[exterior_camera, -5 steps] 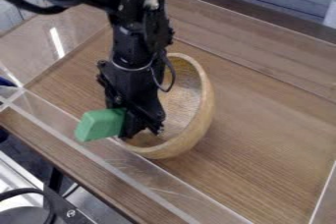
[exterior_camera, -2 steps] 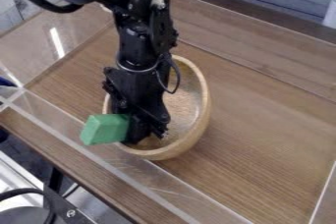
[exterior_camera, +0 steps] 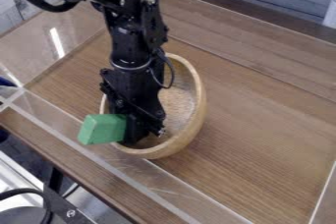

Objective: Put the green block in the brown bowl

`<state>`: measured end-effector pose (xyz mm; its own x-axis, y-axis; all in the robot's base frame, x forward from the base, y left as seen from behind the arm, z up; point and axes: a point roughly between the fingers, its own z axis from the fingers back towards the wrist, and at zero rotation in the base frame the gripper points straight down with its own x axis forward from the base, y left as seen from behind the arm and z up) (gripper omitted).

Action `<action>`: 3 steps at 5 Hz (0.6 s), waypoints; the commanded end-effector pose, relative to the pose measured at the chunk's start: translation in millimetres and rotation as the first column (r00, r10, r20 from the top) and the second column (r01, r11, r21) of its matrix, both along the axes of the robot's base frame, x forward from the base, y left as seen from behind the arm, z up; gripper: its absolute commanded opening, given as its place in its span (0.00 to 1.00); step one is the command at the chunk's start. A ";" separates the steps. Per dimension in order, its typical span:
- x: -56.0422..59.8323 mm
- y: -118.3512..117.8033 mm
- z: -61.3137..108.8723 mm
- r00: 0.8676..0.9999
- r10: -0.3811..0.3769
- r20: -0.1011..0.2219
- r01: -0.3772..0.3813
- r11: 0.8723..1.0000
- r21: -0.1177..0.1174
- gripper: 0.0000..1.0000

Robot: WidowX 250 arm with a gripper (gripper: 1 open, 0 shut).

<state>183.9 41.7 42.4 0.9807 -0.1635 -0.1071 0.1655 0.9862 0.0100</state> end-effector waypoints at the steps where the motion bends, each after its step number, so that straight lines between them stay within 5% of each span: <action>1: 4.7 2.0 9.2 1.000 0.006 0.006 -0.006 1.000 -0.003 0.00; 2: 5.4 0.9 15.0 1.000 0.009 -0.008 -0.009 1.000 -0.011 0.00; 3: 8.2 3.8 11.7 1.000 0.024 0.010 -0.024 0.999 -0.025 0.00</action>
<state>184.6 41.9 47.9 0.9809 -0.1500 -0.1242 0.1479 0.9887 -0.0256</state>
